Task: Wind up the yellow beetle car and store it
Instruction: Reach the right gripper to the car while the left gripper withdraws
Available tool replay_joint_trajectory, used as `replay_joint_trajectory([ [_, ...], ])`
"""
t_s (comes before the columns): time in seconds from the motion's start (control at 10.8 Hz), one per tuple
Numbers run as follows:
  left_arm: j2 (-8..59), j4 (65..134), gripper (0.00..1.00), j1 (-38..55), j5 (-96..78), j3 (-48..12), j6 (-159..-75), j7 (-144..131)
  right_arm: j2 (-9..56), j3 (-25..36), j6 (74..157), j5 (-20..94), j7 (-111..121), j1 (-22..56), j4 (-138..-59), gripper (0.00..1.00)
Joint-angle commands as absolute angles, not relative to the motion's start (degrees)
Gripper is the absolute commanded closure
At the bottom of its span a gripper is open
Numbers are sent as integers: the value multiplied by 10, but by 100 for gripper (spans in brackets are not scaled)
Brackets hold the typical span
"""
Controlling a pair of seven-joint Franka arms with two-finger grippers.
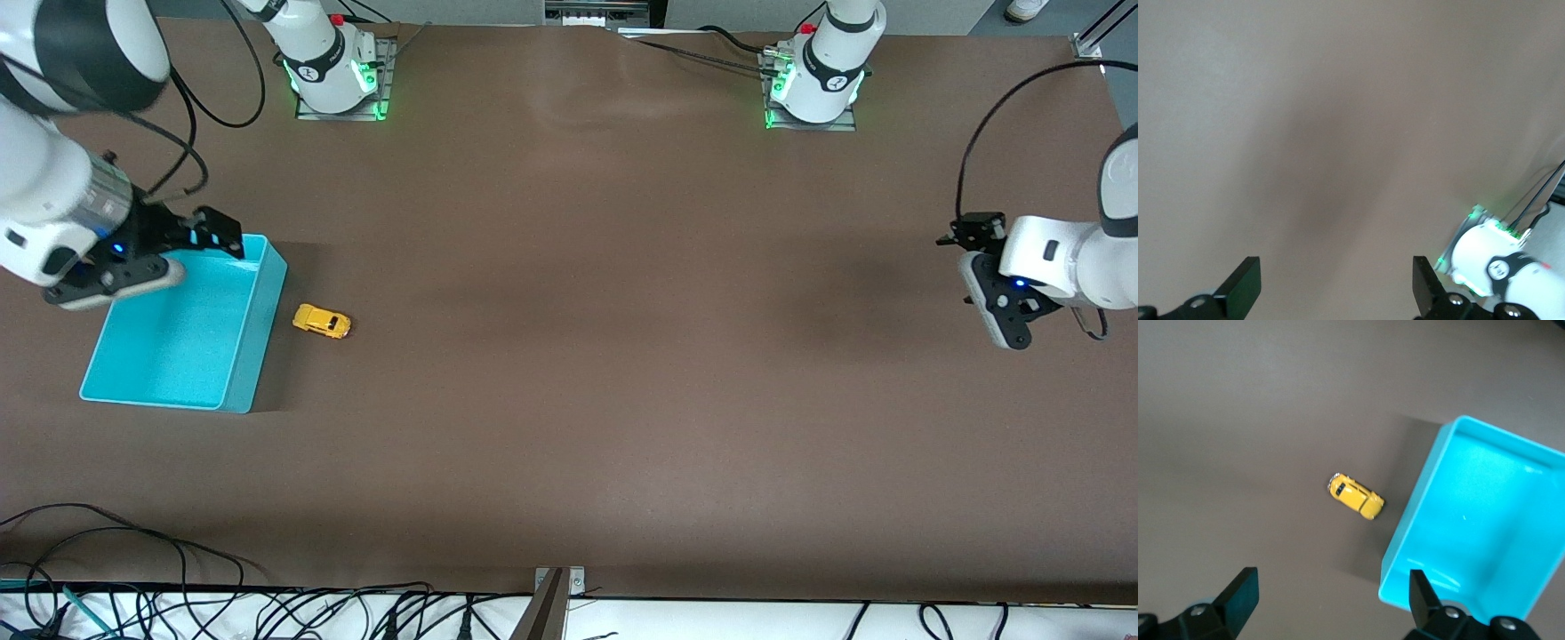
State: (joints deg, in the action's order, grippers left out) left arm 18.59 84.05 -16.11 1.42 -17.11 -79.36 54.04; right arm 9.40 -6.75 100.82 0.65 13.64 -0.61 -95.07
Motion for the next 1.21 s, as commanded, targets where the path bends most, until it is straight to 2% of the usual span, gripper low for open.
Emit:
replay_joint_trajectory([
  [0.0,145,831,0,-133,18,-179,-769,410,169,-62,1075,12,262,-1,-940,0],
  [0.19,113,836,0,-90,18,-158,-770,288,229,-62,1103,4,381,-3,-939,0],
  [0.37,72,866,0,-9,18,-95,-776,154,276,-62,1166,4,485,-4,-940,0],
  [0.56,66,867,0,11,18,-72,-798,117,303,-64,1229,-12,545,-4,-967,0],
  [0.65,38,894,0,30,19,-29,-841,117,301,-64,1274,-20,563,-4,-1006,0],
  [0.74,-7,947,0,50,19,-2,-921,118,292,-64,1302,-21,563,-4,-1039,0],
  [0.84,-31,956,0,47,18,-3,-945,117,280,-65,1325,-20,563,-4,-1072,0],
  [1.12,-30,951,0,10,-28,-9,-906,51,237,-65,1383,-18,559,-4,-1175,0],
])
